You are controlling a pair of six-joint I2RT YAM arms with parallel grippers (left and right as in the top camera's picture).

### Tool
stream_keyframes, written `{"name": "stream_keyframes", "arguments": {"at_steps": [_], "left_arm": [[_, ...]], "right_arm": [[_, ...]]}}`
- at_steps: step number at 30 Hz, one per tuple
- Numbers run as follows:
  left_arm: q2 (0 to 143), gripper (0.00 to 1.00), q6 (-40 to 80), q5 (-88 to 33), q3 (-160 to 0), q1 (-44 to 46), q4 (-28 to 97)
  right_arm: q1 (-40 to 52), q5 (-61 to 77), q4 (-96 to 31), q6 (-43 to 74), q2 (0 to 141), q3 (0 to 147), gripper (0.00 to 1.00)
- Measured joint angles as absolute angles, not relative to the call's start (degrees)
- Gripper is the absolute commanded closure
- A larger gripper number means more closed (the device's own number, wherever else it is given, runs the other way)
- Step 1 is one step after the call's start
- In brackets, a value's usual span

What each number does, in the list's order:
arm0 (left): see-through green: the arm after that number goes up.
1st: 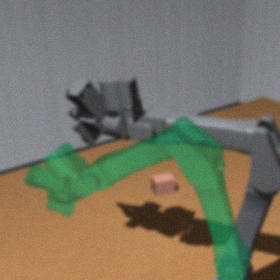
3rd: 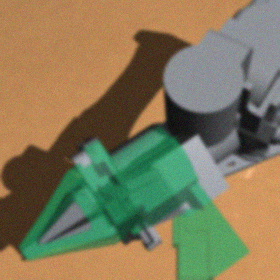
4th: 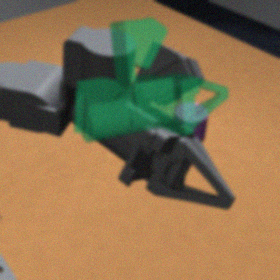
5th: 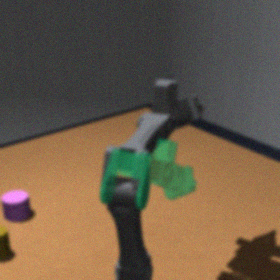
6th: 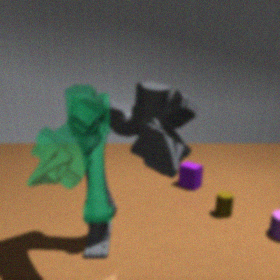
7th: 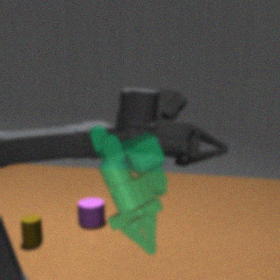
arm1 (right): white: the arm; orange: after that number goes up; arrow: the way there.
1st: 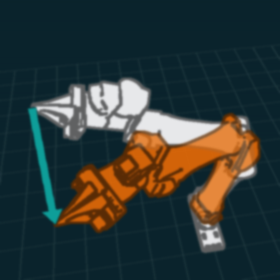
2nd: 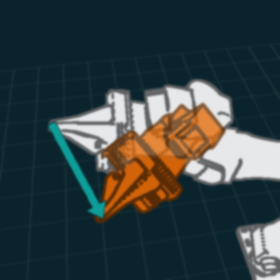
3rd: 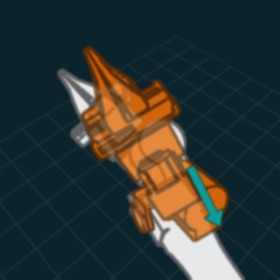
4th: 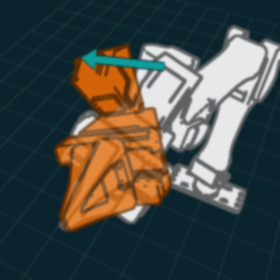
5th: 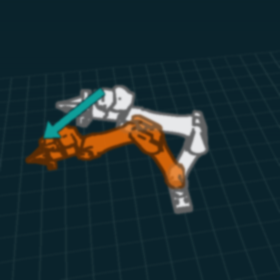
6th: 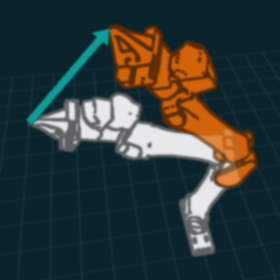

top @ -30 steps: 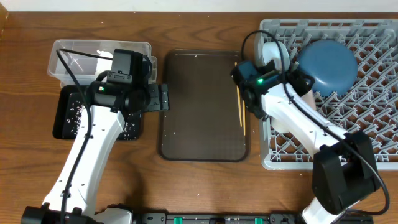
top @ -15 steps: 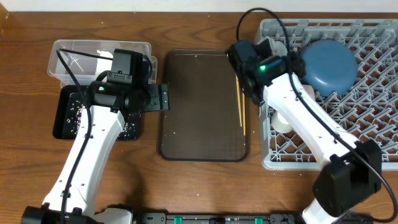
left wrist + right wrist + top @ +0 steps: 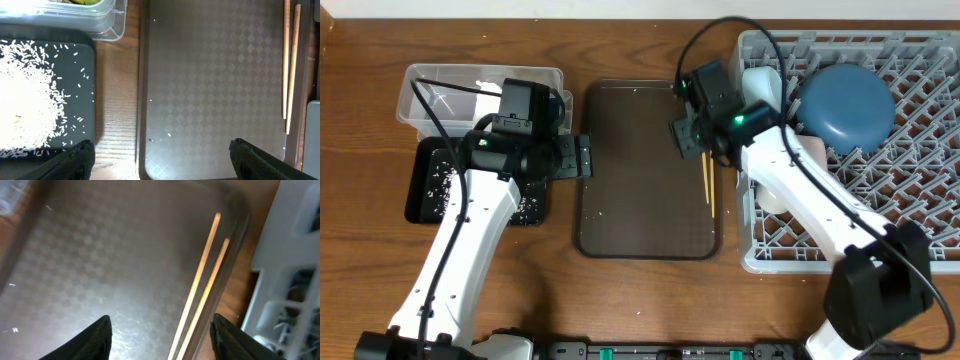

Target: Sort waste into correct bins and load items into the dishwasher rack

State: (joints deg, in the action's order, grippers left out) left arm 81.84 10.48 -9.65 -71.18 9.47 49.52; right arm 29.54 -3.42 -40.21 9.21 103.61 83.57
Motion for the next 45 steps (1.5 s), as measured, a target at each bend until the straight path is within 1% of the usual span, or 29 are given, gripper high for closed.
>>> {"name": "stream_keyframes", "arguments": {"at_steps": [4, 7, 13, 16, 25, 27, 31, 32, 45], "left_arm": [[81.8, 0.11, 10.5, -9.6, -71.2, 9.5, 49.5], [81.8, 0.11, 10.5, -9.6, -71.2, 9.5, 49.5], [81.8, 0.11, 10.5, -9.6, -71.2, 9.5, 49.5], [81.8, 0.11, 10.5, -9.6, -71.2, 9.5, 49.5], [81.8, 0.11, 10.5, -9.6, -71.2, 9.5, 49.5], [81.8, 0.11, 10.5, -9.6, -71.2, 9.5, 49.5], [81.8, 0.11, 10.5, -9.6, -71.2, 9.5, 49.5], [81.8, 0.11, 10.5, -9.6, -71.2, 9.5, 49.5], [81.8, 0.11, 10.5, -9.6, -71.2, 9.5, 49.5]], "right_arm": [[29.5, -4.4, -38.5, 11.1, 106.9, 81.4, 0.46], [29.5, -5.7, -37.9, 11.7, 110.2, 81.1, 0.53], [29.5, -7.5, -36.8, 13.5, 115.8, 81.0, 0.61], [29.5, -8.0, -36.4, 14.4, 117.8, 81.0, 0.64], [29.1, -9.1, -36.2, 16.1, 119.0, 80.9, 0.64], [29.1, -9.0, -36.1, 16.1, 119.3, 80.9, 0.7], [29.1, -8.5, -36.9, 16.3, 119.4, 81.0, 0.97], [29.1, -8.6, -37.3, 16.5, 119.4, 81.0, 0.99], [29.1, -6.1, -42.0, 16.8, 117.9, 81.3, 0.99]]}}
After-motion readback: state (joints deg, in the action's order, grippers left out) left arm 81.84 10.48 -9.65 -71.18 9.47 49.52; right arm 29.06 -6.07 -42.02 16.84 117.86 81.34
